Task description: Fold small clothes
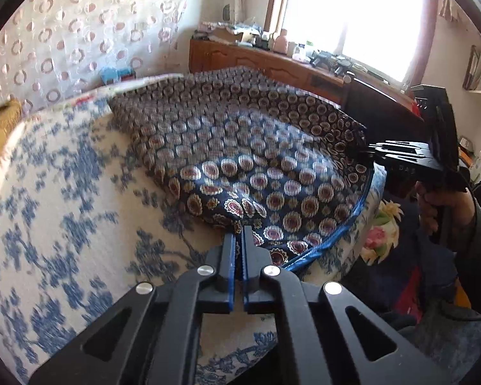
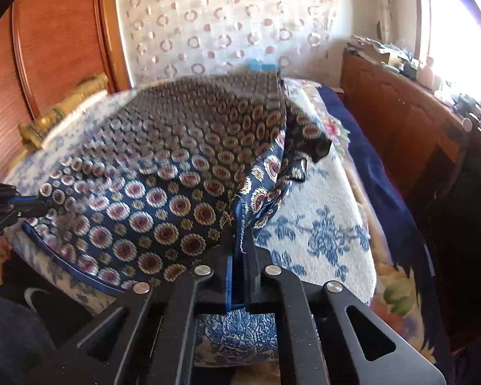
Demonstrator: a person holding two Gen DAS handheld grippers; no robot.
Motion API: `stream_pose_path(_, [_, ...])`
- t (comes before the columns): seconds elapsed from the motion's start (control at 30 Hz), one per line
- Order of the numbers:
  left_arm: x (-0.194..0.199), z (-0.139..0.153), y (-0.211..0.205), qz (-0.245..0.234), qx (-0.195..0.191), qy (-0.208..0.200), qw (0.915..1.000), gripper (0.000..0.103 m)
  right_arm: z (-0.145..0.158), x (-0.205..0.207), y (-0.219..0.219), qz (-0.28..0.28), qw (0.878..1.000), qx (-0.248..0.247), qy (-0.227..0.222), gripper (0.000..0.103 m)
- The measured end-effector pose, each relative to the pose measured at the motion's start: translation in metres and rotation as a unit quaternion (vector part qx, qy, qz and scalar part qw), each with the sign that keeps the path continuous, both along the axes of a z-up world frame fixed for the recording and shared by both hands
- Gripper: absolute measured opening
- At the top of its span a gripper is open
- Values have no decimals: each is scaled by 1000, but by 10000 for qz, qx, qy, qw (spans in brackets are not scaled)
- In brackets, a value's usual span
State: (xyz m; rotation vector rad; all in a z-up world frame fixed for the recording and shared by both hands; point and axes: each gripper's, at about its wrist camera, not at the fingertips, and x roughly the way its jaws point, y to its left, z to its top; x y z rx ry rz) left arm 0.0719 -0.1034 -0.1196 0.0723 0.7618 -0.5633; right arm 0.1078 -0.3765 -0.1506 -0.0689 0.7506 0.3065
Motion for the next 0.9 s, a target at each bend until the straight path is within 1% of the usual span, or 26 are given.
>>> stream_pose_path(0.07, [1,9,2,54,-67,-140,9999,0,9,-1,-6,-14,9997,189,-125,1])
stream_pose_path(0.2, [11,36,9,192,-332,-434,9983,0,32,1,-13,16,9978,573,-346,0])
stream_pose_path(0.3, [28,55,15,264,-527,-554,9967,0,54,11,-15,78,9953,782,-560,1])
stream_pose_path(0.4, [50,68,22,422,-588,-683,9950,0,76,30,-11,129,9931,873,-766,0])
stream_pose_path(0.47, [63,73,27,504,-613,-723,9942,0,86,44,-6,157,9920,887,-883,0])
stream_pose_path(0.6, [90,74,34,673,-619,-701,9933,0,95,74,6,242,9910,869,-989,1])
stream_pose_path(0.73, [119,70,40,844,-575,-612,9929,0,96,104,14,310,9907,892,-976,1])
stream_pose_path(0.9, [156,64,42,957,-505,-495,9929,0,94,146,24,363,9920,773,-925,1])
